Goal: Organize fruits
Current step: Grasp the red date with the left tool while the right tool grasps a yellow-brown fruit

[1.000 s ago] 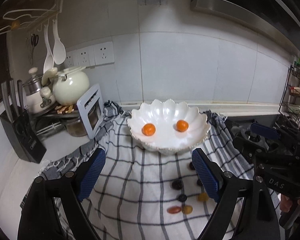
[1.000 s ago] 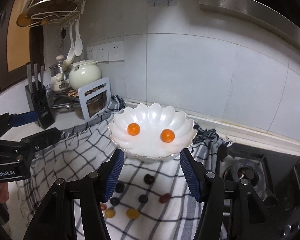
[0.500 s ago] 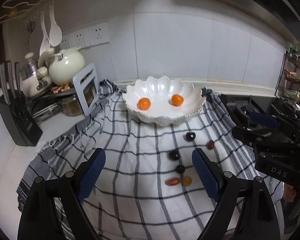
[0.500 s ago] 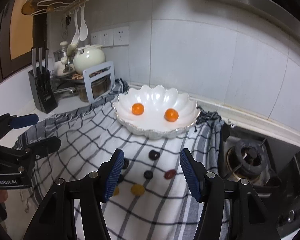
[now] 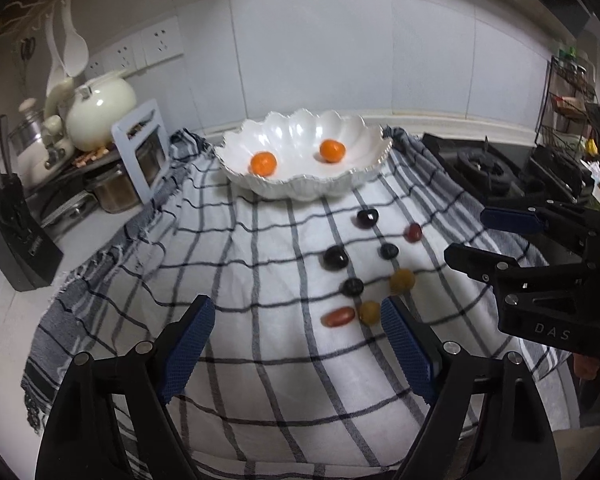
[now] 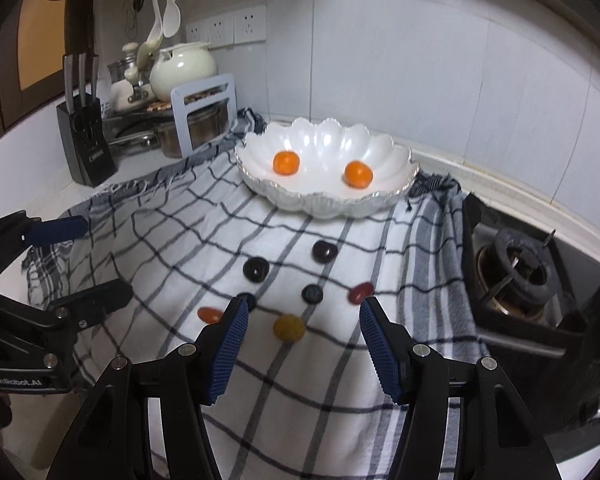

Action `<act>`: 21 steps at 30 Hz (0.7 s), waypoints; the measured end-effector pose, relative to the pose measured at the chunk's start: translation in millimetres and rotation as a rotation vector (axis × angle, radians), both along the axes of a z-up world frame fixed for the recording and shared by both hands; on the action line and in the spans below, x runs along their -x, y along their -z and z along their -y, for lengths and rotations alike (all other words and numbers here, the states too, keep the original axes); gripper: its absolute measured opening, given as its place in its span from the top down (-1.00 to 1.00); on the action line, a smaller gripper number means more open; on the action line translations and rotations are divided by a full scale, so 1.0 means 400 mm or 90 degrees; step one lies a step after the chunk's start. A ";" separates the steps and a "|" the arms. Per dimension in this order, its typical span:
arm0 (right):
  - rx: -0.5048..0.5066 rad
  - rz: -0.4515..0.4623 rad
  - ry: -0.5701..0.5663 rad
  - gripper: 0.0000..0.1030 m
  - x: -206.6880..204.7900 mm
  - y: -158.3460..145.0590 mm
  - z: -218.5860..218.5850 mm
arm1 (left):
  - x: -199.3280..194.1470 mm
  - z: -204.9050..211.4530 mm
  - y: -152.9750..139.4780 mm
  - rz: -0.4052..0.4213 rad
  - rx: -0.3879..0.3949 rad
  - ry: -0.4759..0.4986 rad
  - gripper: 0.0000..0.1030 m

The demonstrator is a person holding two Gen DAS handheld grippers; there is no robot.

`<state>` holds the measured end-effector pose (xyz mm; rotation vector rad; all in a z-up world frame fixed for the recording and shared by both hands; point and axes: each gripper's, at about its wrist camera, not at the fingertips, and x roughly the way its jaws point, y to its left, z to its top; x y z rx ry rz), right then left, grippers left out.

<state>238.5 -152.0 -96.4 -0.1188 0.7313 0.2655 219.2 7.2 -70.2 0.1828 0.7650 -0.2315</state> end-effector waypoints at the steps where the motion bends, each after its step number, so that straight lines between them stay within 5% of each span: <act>1: 0.002 -0.004 0.001 -0.15 -0.001 0.007 -0.001 | -0.002 0.001 0.010 -0.006 -0.001 0.004 -0.64; 21: 0.009 -0.062 0.003 -0.14 -0.056 0.136 -0.030 | -0.079 0.031 0.169 -0.076 -0.021 0.071 -0.18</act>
